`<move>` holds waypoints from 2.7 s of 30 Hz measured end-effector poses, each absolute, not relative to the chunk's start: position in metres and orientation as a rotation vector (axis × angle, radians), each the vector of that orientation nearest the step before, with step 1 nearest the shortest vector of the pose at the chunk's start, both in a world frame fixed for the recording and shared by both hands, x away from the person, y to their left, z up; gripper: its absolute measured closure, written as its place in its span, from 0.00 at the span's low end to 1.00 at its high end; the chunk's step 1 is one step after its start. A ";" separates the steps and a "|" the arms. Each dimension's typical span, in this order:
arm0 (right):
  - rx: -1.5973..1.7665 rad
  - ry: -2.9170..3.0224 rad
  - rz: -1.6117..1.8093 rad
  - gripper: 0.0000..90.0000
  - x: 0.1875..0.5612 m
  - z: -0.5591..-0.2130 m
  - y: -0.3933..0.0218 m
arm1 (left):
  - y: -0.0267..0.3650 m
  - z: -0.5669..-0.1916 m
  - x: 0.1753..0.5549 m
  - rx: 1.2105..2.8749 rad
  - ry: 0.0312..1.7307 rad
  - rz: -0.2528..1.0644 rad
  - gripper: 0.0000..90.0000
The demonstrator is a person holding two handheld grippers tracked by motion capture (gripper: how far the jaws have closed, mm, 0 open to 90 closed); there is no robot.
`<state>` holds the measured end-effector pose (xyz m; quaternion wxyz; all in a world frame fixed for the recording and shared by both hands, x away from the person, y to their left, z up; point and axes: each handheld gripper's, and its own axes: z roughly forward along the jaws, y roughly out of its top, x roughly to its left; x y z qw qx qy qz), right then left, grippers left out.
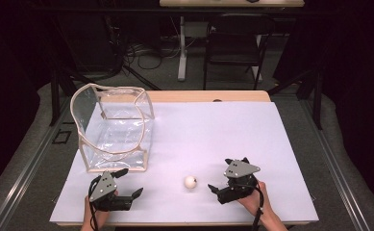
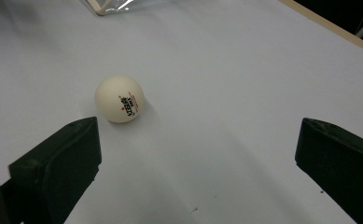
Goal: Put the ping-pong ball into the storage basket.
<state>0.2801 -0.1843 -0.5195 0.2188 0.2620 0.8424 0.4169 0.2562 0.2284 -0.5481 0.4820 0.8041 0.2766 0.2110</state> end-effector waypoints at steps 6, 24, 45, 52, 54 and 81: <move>0.722 2.349 1.149 0.00 0.282 -0.520 -0.178 | 0.230 -0.548 0.255 1.956 0.672 0.517 0.18; 0.681 2.406 1.129 0.00 0.290 -0.522 -0.156 | 0.229 -0.548 0.255 1.961 0.657 0.514 0.18; 0.672 2.470 1.119 0.00 0.301 -0.523 -0.140 | 0.229 -0.548 0.256 1.967 0.654 0.517 0.18; 0.666 2.496 1.111 0.00 0.303 -0.526 -0.134 | 0.228 -0.548 0.256 1.966 0.652 0.512 0.18; 0.663 2.498 1.111 0.00 0.303 -0.526 -0.133 | 0.228 -0.548 0.256 1.968 0.649 0.513 0.18; 0.628 2.587 1.087 0.01 0.307 -0.538 -0.108 | 0.228 -0.549 0.256 1.968 0.652 0.505 0.18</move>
